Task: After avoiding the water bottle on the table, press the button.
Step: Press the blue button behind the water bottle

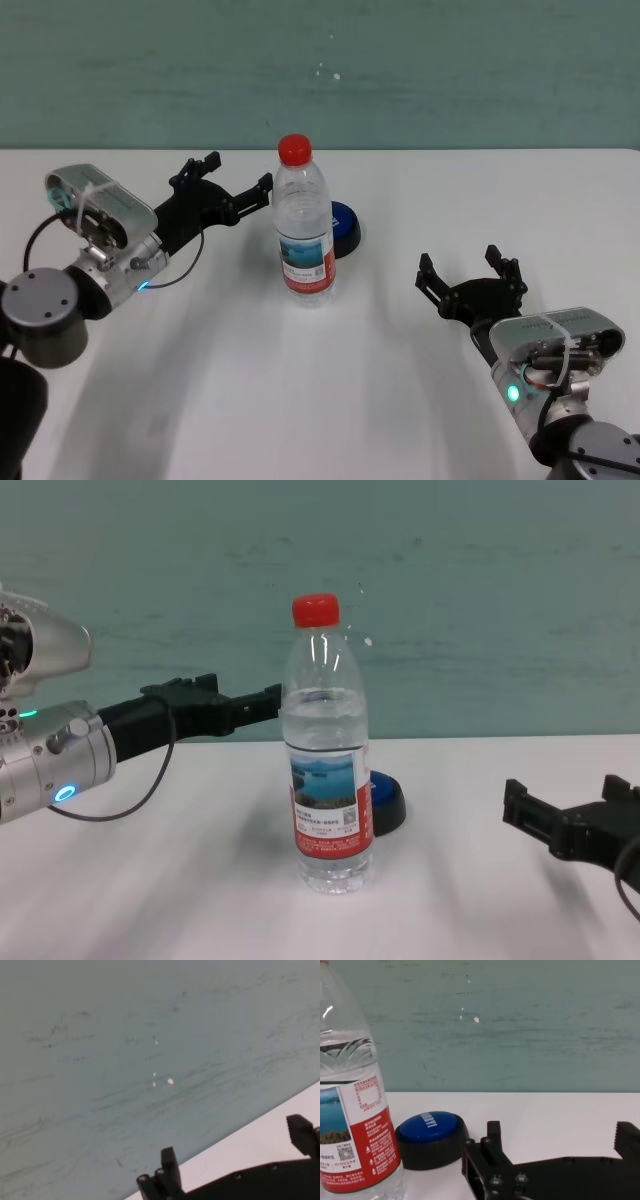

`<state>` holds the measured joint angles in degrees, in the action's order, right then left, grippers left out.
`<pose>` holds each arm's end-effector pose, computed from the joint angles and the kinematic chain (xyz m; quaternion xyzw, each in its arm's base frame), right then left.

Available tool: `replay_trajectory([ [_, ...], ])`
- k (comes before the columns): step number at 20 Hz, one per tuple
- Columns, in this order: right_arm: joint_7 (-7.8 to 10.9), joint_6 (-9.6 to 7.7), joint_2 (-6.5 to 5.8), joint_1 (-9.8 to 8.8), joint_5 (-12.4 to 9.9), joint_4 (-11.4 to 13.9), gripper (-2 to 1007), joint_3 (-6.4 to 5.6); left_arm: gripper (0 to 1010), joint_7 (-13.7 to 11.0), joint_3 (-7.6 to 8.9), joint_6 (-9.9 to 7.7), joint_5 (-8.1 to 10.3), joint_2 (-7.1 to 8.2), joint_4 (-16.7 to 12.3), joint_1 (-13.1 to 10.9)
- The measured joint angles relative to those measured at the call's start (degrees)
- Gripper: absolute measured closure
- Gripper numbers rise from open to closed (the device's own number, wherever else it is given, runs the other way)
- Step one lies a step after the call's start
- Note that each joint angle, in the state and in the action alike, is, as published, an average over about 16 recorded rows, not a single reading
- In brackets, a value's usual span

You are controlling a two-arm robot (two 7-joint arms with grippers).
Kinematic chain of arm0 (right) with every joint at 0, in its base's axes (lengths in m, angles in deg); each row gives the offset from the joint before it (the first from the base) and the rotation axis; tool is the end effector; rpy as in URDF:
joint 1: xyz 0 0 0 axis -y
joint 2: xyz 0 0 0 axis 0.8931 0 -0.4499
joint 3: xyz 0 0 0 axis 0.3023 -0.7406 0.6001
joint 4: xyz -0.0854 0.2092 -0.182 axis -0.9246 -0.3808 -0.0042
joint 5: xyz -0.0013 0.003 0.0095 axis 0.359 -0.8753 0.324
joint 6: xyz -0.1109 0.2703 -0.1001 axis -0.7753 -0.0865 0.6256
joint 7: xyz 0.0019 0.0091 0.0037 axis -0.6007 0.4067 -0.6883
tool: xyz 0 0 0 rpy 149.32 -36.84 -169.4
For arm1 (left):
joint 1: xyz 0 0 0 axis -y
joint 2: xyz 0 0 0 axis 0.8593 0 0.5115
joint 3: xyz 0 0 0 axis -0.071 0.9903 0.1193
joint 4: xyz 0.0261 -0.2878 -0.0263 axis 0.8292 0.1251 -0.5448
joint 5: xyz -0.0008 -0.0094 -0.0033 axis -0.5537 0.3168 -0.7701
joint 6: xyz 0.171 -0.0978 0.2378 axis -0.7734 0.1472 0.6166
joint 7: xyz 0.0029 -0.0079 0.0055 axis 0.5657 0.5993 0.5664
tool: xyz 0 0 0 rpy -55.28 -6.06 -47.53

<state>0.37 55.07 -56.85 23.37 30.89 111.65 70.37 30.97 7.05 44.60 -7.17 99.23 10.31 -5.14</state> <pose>0.3003 0.0393 -0.3070 0.0183 0.0178 -0.6312 0.7752 0.4428 0.0388 -0.2785 0.0631 -0.1138 0.4561 0.8804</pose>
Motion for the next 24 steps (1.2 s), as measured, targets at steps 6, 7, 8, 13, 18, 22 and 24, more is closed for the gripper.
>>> replay_trajectory([
  [6,0.0,0.0,0.0,0.0,0.0,0.0,1,0.0,0,0.05,-0.01,0.23,-0.18,-0.23,0.92,0.46],
  [7,0.0,0.0,0.0,0.0,0.0,0.0,1,0.0,0,0.06,-0.01,0.26,-0.22,-0.28,1.08,0.55],
  [8,0.0,0.0,0.0,0.0,0.0,0.0,1,0.0,0,0.07,-0.01,0.3,-0.26,-0.32,1.23,0.65],
  [13,0.0,0.0,0.0,0.0,0.0,0.0,1,0.0,0,0.05,-0.05,0.62,-0.49,-0.59,2.3,1.33],
  [18,0.0,0.0,0.0,0.0,0.0,0.0,1,0.0,0,-0.07,-0.1,1.09,-0.73,-0.92,3.67,2.21],
  [22,0.0,0.0,0.0,0.0,0.0,0.0,1,0.0,0,-0.25,-0.19,1.53,-0.9,-1.22,4.88,2.99],
  [24,0.0,0.0,0.0,0.0,0.0,0.0,1,0.0,0,-0.36,-0.24,1.76,-0.98,-1.37,5.47,3.36],
])
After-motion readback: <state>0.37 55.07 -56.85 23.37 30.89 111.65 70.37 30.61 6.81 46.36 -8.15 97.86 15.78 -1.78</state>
